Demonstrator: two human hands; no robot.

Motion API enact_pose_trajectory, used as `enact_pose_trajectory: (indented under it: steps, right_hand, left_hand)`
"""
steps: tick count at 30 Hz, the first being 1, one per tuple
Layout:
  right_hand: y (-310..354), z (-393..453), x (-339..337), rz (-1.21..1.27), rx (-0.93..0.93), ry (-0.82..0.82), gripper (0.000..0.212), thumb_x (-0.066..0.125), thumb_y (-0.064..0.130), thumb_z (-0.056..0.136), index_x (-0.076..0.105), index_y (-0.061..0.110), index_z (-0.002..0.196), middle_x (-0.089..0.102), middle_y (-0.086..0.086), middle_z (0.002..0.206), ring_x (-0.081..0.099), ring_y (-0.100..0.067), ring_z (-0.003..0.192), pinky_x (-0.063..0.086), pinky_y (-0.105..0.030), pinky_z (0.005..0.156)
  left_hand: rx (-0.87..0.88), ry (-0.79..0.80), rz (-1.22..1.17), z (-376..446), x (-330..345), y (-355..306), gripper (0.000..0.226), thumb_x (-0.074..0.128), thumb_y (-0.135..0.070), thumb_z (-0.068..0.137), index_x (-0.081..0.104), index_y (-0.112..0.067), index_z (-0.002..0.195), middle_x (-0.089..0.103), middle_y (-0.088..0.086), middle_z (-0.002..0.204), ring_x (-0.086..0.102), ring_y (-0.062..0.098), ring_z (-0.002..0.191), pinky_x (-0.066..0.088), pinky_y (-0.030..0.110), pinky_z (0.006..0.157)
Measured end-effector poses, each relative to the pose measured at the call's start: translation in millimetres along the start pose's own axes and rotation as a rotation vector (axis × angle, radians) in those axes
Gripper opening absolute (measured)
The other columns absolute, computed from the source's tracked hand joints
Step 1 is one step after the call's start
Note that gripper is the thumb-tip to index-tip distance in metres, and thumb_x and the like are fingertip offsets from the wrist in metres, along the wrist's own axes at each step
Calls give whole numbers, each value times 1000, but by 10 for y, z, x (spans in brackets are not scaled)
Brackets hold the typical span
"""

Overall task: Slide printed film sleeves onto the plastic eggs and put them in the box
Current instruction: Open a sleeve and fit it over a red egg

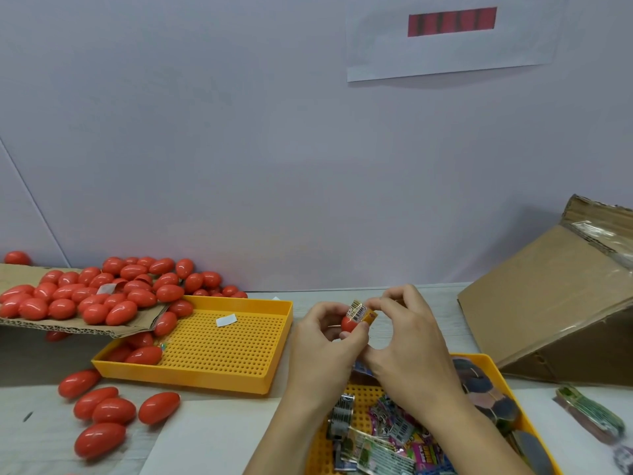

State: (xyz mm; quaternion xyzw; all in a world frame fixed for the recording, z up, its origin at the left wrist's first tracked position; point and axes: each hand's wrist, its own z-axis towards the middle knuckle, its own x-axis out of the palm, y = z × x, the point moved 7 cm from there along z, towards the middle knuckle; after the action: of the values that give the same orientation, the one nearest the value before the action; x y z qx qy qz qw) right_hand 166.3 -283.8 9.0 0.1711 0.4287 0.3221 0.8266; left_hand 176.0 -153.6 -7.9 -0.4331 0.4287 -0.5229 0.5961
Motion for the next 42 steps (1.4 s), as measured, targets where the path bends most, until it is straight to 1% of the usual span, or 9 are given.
enact_pose_trajectory:
  steps: [7, 10, 13, 17, 23, 32, 35, 38, 42]
  right_hand:
    - [38, 1, 41, 84, -39, 40, 40, 77, 31, 77, 64, 28, 114, 40, 20, 104, 48, 0, 100, 45, -13, 71]
    - [59, 6, 49, 90, -68, 52, 35, 76, 28, 78, 65, 27, 112, 40, 19, 102, 48, 0, 99, 42, -10, 70]
    - [64, 10, 62, 97, -77, 75, 36, 76, 27, 79, 66, 27, 114, 41, 19, 103, 47, -1, 101, 39, -9, 70]
    - [64, 7, 52, 107, -83, 90, 37, 77, 29, 79, 66, 28, 114, 42, 19, 104, 46, -2, 102, 40, -11, 70]
    - [52, 9, 47, 99, -86, 116, 37, 78, 30, 79, 66, 30, 113, 44, 22, 103, 45, -1, 105, 40, -13, 72]
    - [55, 4, 88, 92, -116, 145, 30, 67, 31, 87, 60, 30, 117, 43, 22, 107, 44, 1, 108, 49, -22, 83]
    - [56, 8, 90, 116, -109, 151, 30, 65, 32, 88, 60, 33, 117, 45, 24, 108, 46, 1, 107, 46, -16, 79]
    - [67, 13, 77, 148, -100, 148, 27, 64, 37, 89, 62, 36, 116, 47, 23, 107, 48, 0, 106, 40, -10, 77]
    - [59, 12, 64, 151, -93, 136, 27, 65, 39, 87, 65, 36, 114, 49, 21, 105, 49, -1, 105, 40, -11, 78]
  left_hand:
    - [-87, 18, -72, -27, 17, 17, 23, 74, -20, 87, 62, -18, 107, 72, 3, 88, 73, 22, 83, 61, 31, 66]
    - [-27, 59, 7, -30, 43, -31, 9, 70, -24, 91, 71, -16, 94, 69, 14, 83, 68, 32, 82, 58, 46, 69]
    - [-19, 60, 21, -28, 41, -24, 15, 68, -21, 92, 72, -11, 82, 66, 21, 79, 65, 39, 82, 54, 52, 70]
    - [-30, 76, 43, -26, 49, -17, 17, 68, -21, 92, 71, -8, 82, 65, 23, 79, 66, 38, 78, 55, 49, 67]
    - [-43, 98, 78, -32, 61, -15, 20, 68, -22, 92, 71, -4, 84, 63, 25, 80, 59, 20, 69, 52, 50, 67]
    - [-73, 96, 51, -23, 42, 9, 27, 67, -25, 93, 70, -2, 80, 63, 15, 71, 58, 18, 65, 54, 50, 65]
    - [-81, 88, -20, -17, 43, 25, 20, 67, -27, 93, 74, -9, 87, 72, 6, 75, 69, 20, 71, 58, 39, 62]
    - [-149, 75, -193, -3, 40, 69, 22, 60, -28, 97, 76, -12, 97, 75, 11, 86, 74, 26, 82, 60, 32, 67]
    - [-175, 72, -234, 1, 36, 93, 31, 56, -25, 100, 80, -16, 83, 75, 16, 84, 75, 28, 78, 60, 32, 67]
